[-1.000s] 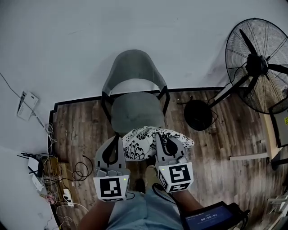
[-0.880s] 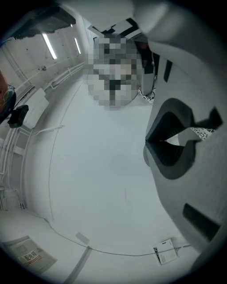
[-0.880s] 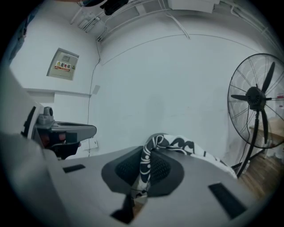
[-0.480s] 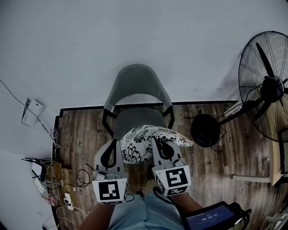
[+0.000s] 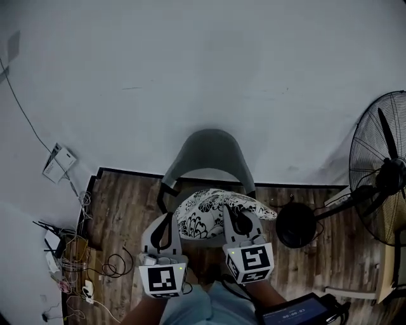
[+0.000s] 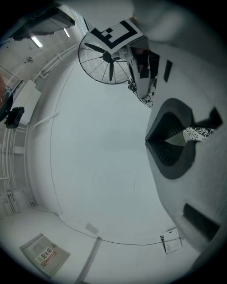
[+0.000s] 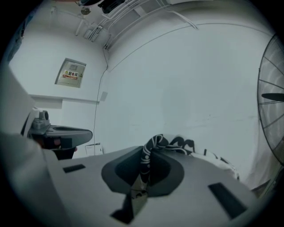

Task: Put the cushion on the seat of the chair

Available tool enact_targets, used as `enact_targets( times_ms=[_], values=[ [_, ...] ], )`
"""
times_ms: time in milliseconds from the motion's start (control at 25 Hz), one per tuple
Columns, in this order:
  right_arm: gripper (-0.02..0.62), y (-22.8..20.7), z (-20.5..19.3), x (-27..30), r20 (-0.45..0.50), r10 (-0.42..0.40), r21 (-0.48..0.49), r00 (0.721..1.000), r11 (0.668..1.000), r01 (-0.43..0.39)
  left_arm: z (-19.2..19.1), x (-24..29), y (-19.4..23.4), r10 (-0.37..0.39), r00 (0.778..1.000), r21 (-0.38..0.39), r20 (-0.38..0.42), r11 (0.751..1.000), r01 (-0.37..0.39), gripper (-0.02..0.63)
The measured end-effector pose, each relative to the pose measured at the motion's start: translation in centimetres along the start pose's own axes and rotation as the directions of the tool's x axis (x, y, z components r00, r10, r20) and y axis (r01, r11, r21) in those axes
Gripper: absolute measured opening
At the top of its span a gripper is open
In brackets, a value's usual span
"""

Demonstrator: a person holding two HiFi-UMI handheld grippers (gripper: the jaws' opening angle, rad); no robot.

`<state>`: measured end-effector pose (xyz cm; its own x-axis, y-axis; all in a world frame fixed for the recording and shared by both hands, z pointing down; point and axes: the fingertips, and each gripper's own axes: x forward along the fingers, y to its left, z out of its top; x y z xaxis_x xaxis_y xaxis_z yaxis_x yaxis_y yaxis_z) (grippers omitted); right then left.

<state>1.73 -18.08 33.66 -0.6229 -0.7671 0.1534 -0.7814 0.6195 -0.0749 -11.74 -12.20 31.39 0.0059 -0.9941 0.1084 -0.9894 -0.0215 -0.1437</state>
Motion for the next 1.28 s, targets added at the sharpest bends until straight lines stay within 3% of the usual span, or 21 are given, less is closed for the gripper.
enact_targets(
  times_ms=[320,680,960,1160,1280],
  values=[
    [0.014,-0.3,-2.6,3.9,-0.086,-0.012,0.005,0.996,1.000,0.012,-1.7,3.4,1.7,-0.023,0.999,-0.083,-0.049,0.996,0.018,0.009],
    [0.014,-0.8,-6.7,12.5,-0.204,-0.051,0.041,0.978,0.997,0.060,-4.5,9.2,6.8,-0.063,0.991,-0.108,-0.115,0.993,0.050,0.009],
    [0.014,-2.7,-8.9,19.5,-0.242,-0.106,0.086,0.965,0.988,0.130,-6.2,14.2,11.3,-0.068,0.986,-0.122,-0.151,0.991,0.050,0.009],
    [0.014,-3.5,-16.5,21.4,-0.361,-0.124,0.204,0.924,0.957,0.208,-8.4,16.0,12.9,-0.090,0.976,-0.137,-0.199,0.989,0.063,0.009],
    [0.014,-3.5,-24.2,20.9,-0.466,-0.122,0.308,0.876,0.906,0.291,-10.3,16.8,12.6,-0.129,0.964,-0.138,-0.234,0.986,0.098,0.009]
  ],
)
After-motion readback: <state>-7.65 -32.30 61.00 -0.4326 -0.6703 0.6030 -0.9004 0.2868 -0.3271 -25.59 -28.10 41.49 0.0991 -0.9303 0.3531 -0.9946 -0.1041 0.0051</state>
